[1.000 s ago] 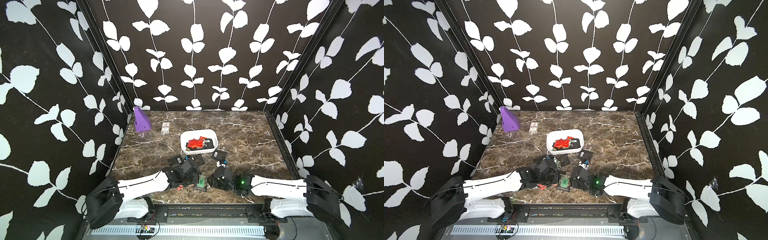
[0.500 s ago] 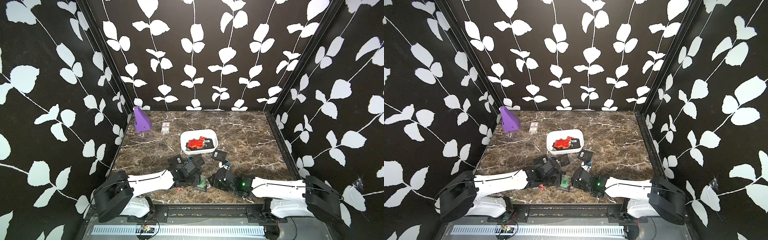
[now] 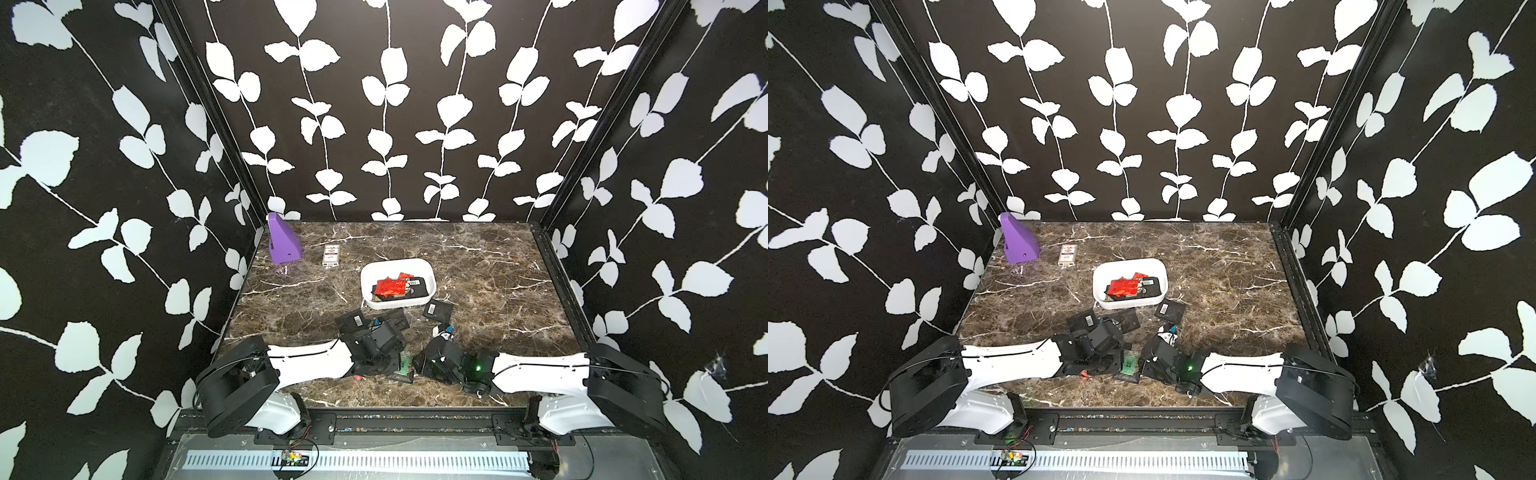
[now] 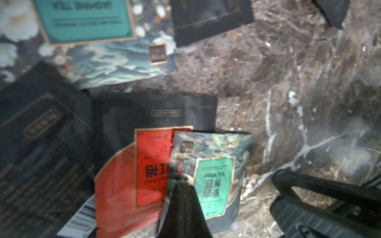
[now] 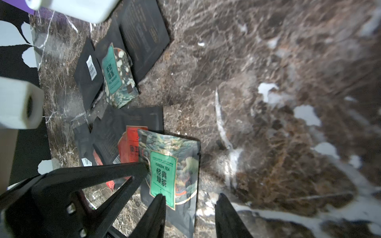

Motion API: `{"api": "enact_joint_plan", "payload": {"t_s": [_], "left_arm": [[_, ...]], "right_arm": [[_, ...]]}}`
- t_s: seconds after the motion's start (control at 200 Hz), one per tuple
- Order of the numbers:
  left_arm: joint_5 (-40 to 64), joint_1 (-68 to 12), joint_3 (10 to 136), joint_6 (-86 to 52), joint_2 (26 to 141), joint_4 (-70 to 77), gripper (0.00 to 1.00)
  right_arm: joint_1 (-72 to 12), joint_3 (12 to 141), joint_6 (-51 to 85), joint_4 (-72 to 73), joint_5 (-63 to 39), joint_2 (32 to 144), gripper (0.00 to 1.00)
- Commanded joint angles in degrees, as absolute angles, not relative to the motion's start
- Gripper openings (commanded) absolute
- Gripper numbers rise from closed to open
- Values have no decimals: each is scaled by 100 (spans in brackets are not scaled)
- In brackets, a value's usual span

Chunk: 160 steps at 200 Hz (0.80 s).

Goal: Put the tea bags into the storage box
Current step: Pick up the tea bag from the center of the board.

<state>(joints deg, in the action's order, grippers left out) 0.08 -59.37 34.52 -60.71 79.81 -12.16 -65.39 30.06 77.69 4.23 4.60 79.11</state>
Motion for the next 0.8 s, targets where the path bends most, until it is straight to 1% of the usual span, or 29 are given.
{"api": "enact_joint_plan", "payload": {"t_s": [0.0, 0.325, 0.795], "left_arm": [[-114, -5959, 3284, -6173, 7941, -1374, 0], [-83, -5959, 3148, -6225, 8029, -1257, 0], [-88, -5968, 2993, -6315, 8011, -1163, 0]], "right_arm": [[-6583, 2942, 7813, 691, 341, 8073, 41], [-6583, 3033, 7822, 815, 183, 8370, 40], [-6590, 3071, 7978, 1130, -35, 8822, 35]]}}
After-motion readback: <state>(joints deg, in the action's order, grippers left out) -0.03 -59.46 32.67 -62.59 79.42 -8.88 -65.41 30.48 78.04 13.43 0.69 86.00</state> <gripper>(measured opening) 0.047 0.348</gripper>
